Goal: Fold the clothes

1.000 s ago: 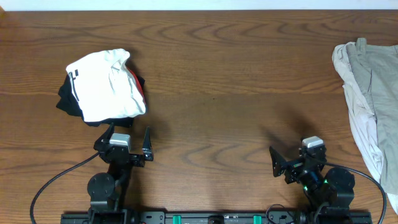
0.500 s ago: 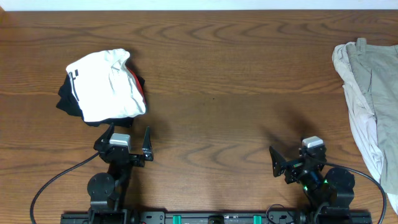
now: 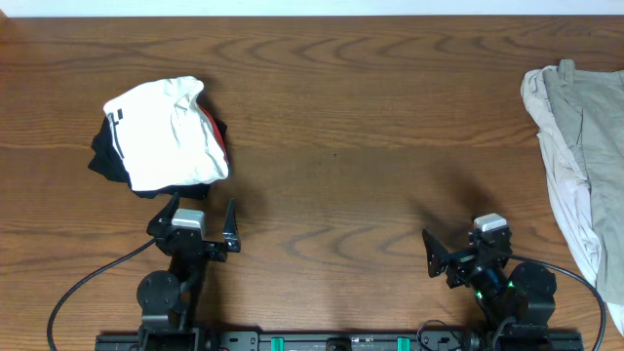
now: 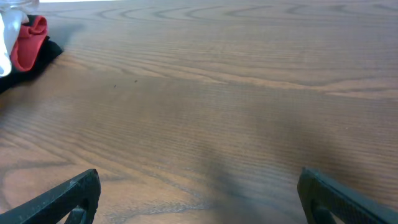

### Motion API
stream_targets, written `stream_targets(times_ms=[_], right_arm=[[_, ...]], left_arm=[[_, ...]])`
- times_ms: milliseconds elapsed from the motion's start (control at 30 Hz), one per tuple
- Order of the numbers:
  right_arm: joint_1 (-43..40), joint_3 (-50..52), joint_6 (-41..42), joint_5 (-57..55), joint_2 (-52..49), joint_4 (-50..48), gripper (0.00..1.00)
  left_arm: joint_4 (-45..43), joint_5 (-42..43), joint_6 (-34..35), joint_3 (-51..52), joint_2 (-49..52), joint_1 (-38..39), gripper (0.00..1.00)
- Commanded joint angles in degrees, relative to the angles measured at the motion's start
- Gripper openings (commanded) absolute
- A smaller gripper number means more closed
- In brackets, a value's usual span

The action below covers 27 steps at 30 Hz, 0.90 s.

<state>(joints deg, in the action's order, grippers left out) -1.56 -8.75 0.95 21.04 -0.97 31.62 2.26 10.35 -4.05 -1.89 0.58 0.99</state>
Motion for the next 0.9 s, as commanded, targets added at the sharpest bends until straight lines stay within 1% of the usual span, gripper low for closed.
stream_targets(times_ms=[0,333,367,500,633,700,733,800,867], right_arm=[[-0.57,0.2,-0.17,0.35,0.31,-0.07,0.99],[-0.57,0.2,-0.07,0.55,0.31,-0.79,0.99],[-0.57,0.22,0.9,1.31,0.31,-2.6,0.99],[-0.57,0.22,9.94,9.18,0.31,-8.94,0.99],[-0.57,0.2,11.06,13.88,0.31,-13.53,0.99],[-0.57,-0.17,13.84,14.6,0.17,-17.07,0.99],[-0.57,-0.85,14.49,14.58,-0.24,-18.88,0.99],[-0.57,-2.75,14.38,13.6,-1.73,-20.74,0.99],[-0.57,-6.25,13.57,11.43,-4.94,-20.26,0.99]], left_arm=[[0.63,0.59,0.72,1.66,-0.24,0.22,0.98],[0.63,0.59,0.72,1.66,-0.24,0.22,0.98],[0.63,0.59,0.72,1.66,-0.24,0.22,0.98],[0.59,1.16,1.31,1.66,-0.24,0.22,0.98],[-0.2,7.02,3.78,1.66,-0.24,0.22,0.98],[-0.46,10.1,4.5,1.66,-0.24,0.22,0.98],[-0.35,10.88,5.64,1.64,-0.24,0.22,0.98],[-0.33,11.13,10.93,0.7,-0.22,0.22,0.98],[-0.37,11.1,15.91,-1.4,0.24,0.22,0.98]])
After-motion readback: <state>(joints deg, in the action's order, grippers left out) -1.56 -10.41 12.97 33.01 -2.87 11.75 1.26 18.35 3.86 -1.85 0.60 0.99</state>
